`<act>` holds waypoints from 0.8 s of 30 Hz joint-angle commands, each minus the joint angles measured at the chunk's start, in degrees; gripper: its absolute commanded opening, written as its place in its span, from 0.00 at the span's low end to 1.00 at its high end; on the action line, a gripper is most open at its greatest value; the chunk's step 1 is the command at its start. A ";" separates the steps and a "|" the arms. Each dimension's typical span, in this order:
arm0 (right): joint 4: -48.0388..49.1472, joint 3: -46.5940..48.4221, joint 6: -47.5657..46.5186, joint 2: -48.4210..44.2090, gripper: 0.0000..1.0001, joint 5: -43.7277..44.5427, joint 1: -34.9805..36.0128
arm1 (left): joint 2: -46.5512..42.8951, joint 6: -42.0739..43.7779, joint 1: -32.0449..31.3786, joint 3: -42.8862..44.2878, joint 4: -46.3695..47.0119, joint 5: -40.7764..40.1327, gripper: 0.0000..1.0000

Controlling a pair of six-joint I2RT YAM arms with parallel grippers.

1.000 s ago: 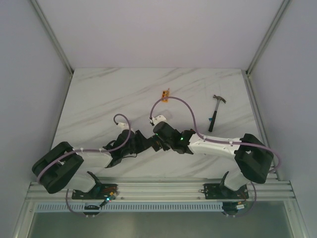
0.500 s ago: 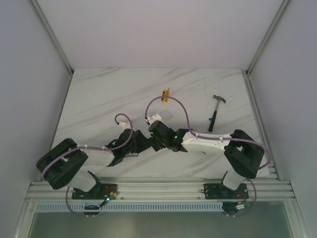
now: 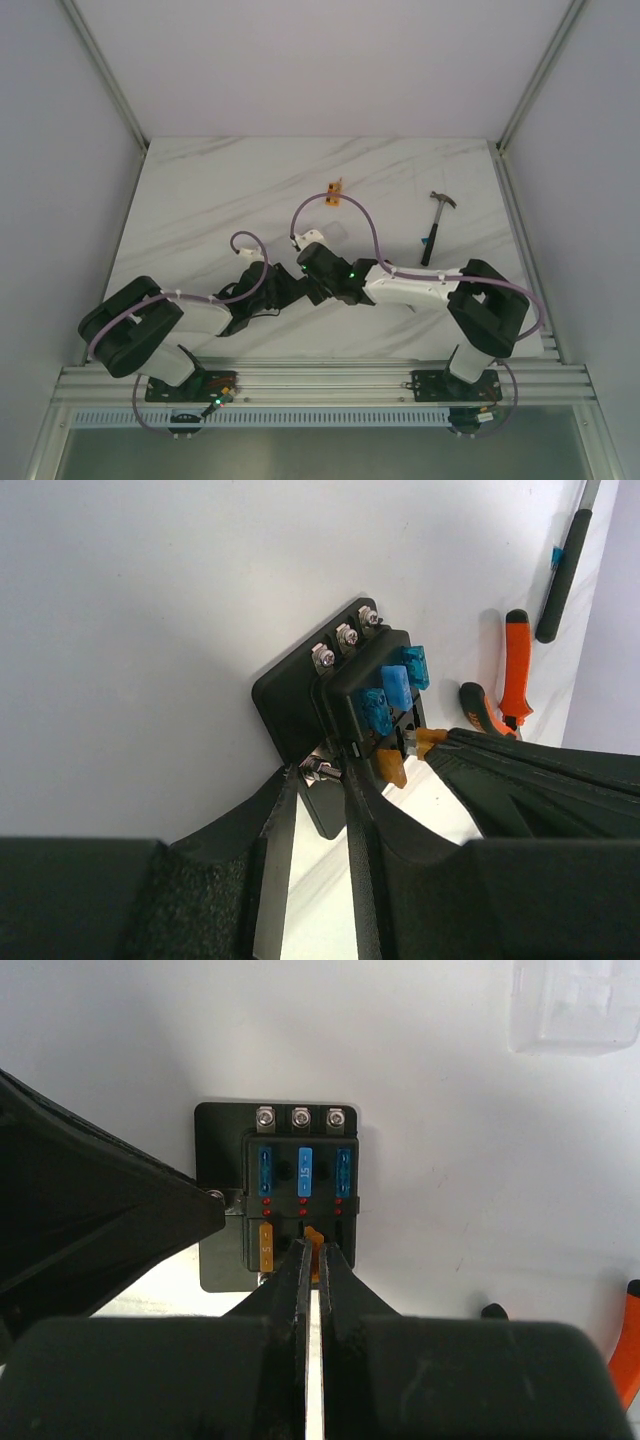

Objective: Snap on the fuse box
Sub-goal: Install the fuse at the fuse box base.

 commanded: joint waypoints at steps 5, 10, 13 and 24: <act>-0.80 3.21 -0.26 2.01 0.00 1.84 0.22 | 0.75 -1.00 -0.19 -1.60 -0.19 -0.19 0.35; -1.81 3.54 -0.15 2.36 0.00 2.73 0.27 | 0.61 -1.00 -0.15 -1.65 -0.28 -0.33 0.35; -2.60 3.88 -0.31 2.64 0.00 2.80 0.23 | 0.83 -0.98 -0.15 -1.65 -0.27 -0.29 0.35; -4.34 4.50 -0.95 3.44 0.00 0.89 0.19 | 1.09 -1.13 -0.15 -1.79 -0.01 -0.33 0.35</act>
